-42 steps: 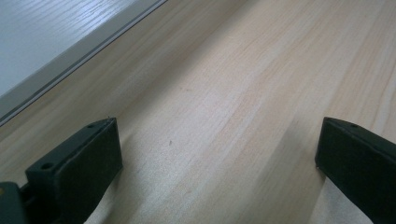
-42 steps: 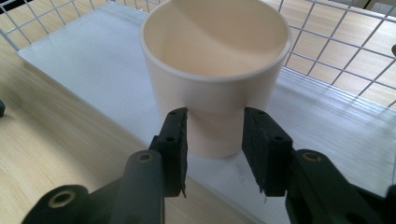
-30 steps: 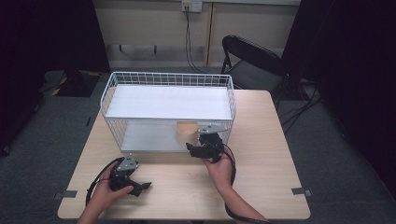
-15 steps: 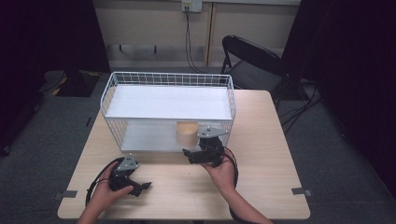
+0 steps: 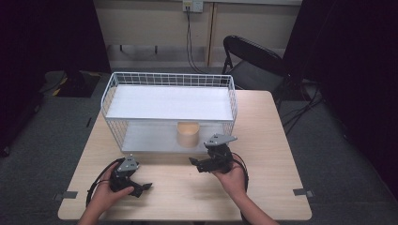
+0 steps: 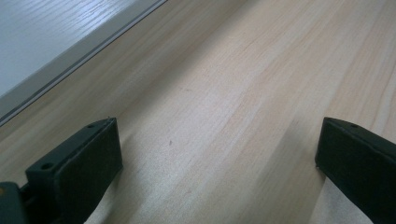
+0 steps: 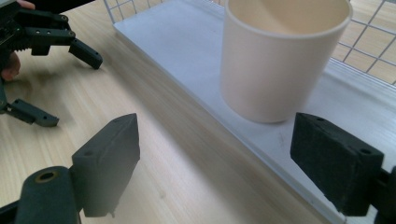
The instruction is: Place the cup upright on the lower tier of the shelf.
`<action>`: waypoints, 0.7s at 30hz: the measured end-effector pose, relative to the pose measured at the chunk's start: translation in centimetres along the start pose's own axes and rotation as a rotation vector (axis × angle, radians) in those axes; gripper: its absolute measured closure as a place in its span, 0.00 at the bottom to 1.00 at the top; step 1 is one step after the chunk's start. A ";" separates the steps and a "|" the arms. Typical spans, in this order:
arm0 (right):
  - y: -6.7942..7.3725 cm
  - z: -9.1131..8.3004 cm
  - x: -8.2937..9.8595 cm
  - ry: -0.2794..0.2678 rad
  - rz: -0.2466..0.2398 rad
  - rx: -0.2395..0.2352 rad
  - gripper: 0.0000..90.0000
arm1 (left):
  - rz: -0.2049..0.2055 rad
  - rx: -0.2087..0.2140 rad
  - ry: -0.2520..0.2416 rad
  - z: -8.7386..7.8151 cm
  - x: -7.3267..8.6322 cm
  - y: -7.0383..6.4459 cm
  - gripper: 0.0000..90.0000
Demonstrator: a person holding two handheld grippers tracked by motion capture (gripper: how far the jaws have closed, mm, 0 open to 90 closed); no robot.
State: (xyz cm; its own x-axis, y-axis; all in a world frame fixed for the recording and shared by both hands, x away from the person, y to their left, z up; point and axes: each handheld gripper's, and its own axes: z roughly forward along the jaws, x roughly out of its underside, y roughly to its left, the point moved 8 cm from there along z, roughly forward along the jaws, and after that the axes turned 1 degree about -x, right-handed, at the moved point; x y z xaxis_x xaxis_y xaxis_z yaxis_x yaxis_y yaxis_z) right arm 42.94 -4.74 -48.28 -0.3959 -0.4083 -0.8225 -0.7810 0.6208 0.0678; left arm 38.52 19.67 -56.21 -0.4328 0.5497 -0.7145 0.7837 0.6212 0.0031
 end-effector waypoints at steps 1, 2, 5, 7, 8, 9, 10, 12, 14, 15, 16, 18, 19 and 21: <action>0.0 -0.1 0.1 0.002 -0.002 -0.006 0.17 | 0.000 0.000 0.000 0.0 0.0 0.0 0.00; -0.1 -0.3 0.3 0.002 -0.003 -0.008 0.17 | 0.000 0.000 0.000 0.0 0.0 0.0 0.00; -0.2 -0.7 0.6 -0.001 0.002 -0.011 0.17 | 0.000 0.000 0.000 0.0 0.0 0.0 0.00; -0.3 -0.9 0.9 0.003 0.005 -0.016 0.17 | 0.000 0.000 0.000 0.0 0.0 0.0 0.00; -0.3 -1.0 1.0 0.004 0.002 -0.013 0.17 | 0.000 0.000 0.000 0.0 0.0 0.0 0.00; -0.4 -1.2 1.1 0.007 -0.002 -0.015 0.17 | 0.000 0.000 0.000 0.0 0.0 0.0 0.00; -0.4 -1.3 1.2 0.010 -0.007 -0.018 0.17 | 0.000 0.000 0.000 0.0 0.0 0.0 0.00; -0.4 -1.5 1.4 0.014 -0.013 -0.018 0.17 | 0.000 0.000 0.000 0.0 0.0 0.0 0.00; -0.5 -1.8 1.7 0.016 -0.025 -0.019 0.17 | 0.000 -0.001 0.000 0.0 0.0 0.0 0.00; -0.5 -1.9 1.8 0.015 -0.025 -0.020 0.17 | 0.000 0.000 0.000 0.0 0.0 0.0 0.00; -0.5 -2.0 1.9 0.015 -0.026 -0.023 0.17 | 0.000 0.000 0.000 0.0 0.0 0.0 0.00; -0.6 -2.3 2.2 0.012 -0.028 -0.021 0.17 | 0.000 0.000 0.000 0.0 0.0 0.0 0.00; -0.6 -2.4 2.4 0.014 -0.030 -0.027 0.17 | 0.000 0.000 0.000 0.0 0.0 0.0 0.00; -0.7 -2.6 2.6 0.017 -0.030 -0.024 0.17 | 0.000 0.000 0.000 0.0 0.0 0.0 0.00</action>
State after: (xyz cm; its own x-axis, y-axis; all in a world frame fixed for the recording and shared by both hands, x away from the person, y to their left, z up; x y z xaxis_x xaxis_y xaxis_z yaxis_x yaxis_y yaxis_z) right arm 41.24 -7.96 -49.01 -0.3799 -0.4381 -0.8147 -0.8039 0.5920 0.0565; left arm 38.52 19.67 -56.21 -0.4328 0.5494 -0.7147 0.7835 0.6214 0.0032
